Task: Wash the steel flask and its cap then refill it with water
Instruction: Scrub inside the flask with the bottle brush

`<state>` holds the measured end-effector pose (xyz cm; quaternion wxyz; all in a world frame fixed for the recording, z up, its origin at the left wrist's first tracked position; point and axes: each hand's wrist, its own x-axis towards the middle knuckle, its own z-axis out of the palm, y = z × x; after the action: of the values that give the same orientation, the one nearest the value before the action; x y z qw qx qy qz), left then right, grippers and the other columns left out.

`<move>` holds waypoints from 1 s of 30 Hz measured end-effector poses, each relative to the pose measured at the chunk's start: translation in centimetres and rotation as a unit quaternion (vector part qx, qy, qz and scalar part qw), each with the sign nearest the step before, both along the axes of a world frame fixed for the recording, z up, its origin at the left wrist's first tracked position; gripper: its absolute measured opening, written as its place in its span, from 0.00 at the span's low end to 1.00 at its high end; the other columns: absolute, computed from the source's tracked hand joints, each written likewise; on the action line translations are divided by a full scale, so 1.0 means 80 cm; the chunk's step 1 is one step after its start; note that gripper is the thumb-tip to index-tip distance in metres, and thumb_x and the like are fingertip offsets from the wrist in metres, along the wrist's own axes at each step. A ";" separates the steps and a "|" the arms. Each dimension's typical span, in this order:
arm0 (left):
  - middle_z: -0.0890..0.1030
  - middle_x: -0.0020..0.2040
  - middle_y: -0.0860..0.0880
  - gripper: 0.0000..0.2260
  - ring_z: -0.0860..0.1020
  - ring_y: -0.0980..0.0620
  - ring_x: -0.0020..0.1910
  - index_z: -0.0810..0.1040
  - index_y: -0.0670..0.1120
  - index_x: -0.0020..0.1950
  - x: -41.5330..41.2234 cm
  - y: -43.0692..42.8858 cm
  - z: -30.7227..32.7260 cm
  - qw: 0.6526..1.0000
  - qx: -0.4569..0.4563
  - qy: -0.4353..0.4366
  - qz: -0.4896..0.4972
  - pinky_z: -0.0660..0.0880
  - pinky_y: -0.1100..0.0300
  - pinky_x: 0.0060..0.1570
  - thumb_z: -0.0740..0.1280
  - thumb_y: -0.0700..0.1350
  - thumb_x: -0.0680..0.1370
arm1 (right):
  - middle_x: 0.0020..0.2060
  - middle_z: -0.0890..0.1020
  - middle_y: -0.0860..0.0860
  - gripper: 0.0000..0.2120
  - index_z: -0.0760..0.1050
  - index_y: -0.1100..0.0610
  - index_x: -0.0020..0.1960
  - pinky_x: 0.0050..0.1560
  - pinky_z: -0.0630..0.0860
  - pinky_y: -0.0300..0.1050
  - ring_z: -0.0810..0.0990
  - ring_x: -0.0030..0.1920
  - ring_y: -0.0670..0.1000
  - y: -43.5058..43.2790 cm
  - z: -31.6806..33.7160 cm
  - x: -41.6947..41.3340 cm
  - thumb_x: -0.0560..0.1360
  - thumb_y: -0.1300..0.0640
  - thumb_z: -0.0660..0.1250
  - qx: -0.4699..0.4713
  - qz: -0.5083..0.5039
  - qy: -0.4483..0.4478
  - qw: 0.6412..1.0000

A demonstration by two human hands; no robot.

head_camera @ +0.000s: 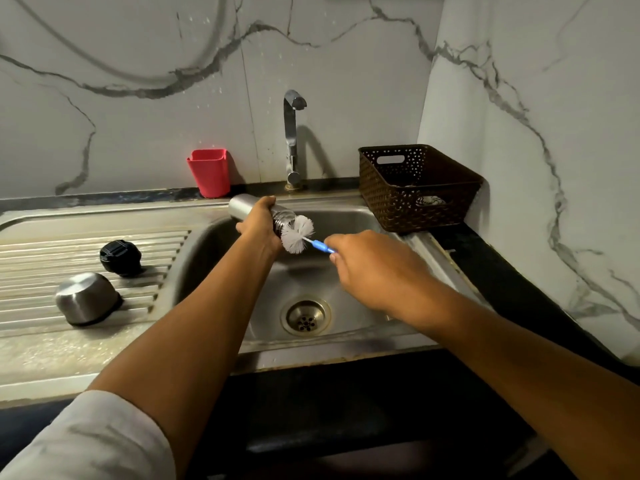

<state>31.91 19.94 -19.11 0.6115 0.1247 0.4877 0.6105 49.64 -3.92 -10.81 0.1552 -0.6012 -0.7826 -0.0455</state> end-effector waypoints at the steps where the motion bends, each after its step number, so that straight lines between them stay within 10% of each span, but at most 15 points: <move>1: 0.81 0.61 0.44 0.53 0.85 0.41 0.42 0.70 0.50 0.74 0.005 -0.012 0.008 1.000 0.000 -0.004 0.012 0.83 0.36 0.45 0.81 0.47 0.49 | 0.34 0.69 0.47 0.08 0.75 0.50 0.57 0.28 0.58 0.45 0.67 0.31 0.50 0.003 -0.002 -0.001 0.84 0.55 0.58 -0.002 -0.010 0.006 1.000; 7: 0.79 0.44 0.46 0.46 0.81 0.46 0.27 0.68 0.54 0.78 0.018 -0.048 0.035 0.998 0.063 -0.016 -0.027 0.80 0.52 0.34 0.80 0.44 0.60 | 0.33 0.75 0.49 0.10 0.79 0.57 0.56 0.31 0.66 0.43 0.75 0.32 0.51 0.019 -0.010 -0.010 0.84 0.58 0.60 -0.117 0.014 0.239 0.964; 13: 0.84 0.57 0.43 0.51 0.86 0.42 0.36 0.70 0.48 0.75 0.017 -0.056 0.052 0.995 0.074 -0.066 0.012 0.83 0.44 0.42 0.82 0.45 0.52 | 0.26 0.64 0.46 0.14 0.74 0.62 0.67 0.15 0.52 0.33 0.58 0.17 0.41 0.005 0.014 0.019 0.86 0.59 0.57 -0.410 -0.005 0.685 0.603; 16: 0.81 0.51 0.43 0.46 0.84 0.44 0.32 0.70 0.46 0.75 0.040 -0.080 0.058 0.995 0.079 -0.064 -0.011 0.82 0.50 0.37 0.82 0.46 0.58 | 0.24 0.63 0.45 0.13 0.73 0.61 0.66 0.14 0.53 0.34 0.58 0.16 0.42 0.014 0.015 0.004 0.85 0.59 0.56 -0.446 -0.007 0.736 0.509; 21: 0.82 0.59 0.41 0.53 0.85 0.41 0.44 0.69 0.46 0.74 0.016 -0.055 0.040 0.994 0.084 -0.066 0.004 0.83 0.41 0.46 0.83 0.48 0.50 | 0.25 0.62 0.45 0.13 0.74 0.62 0.65 0.14 0.54 0.34 0.59 0.16 0.42 -0.003 0.017 0.017 0.85 0.59 0.55 -0.468 0.006 0.744 0.477; 24: 0.82 0.58 0.41 0.42 0.86 0.42 0.42 0.69 0.46 0.74 0.033 -0.081 0.051 0.995 0.071 -0.061 0.024 0.84 0.43 0.42 0.82 0.47 0.62 | 0.24 0.63 0.45 0.14 0.74 0.63 0.66 0.14 0.54 0.34 0.59 0.16 0.42 0.006 0.014 0.012 0.85 0.60 0.55 -0.468 -0.010 0.743 0.478; 30: 0.83 0.61 0.40 0.51 0.85 0.41 0.41 0.71 0.44 0.71 0.018 -0.055 0.050 0.995 0.084 -0.046 0.021 0.83 0.39 0.45 0.81 0.46 0.49 | 0.25 0.62 0.45 0.14 0.74 0.62 0.67 0.14 0.53 0.34 0.57 0.16 0.42 -0.002 0.018 0.010 0.85 0.59 0.56 -0.462 -0.008 0.702 0.542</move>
<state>33.37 15.55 -15.10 0.6077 0.1371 0.4085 0.6671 50.47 -4.08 -9.36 0.3550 -0.4360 -0.3311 0.7578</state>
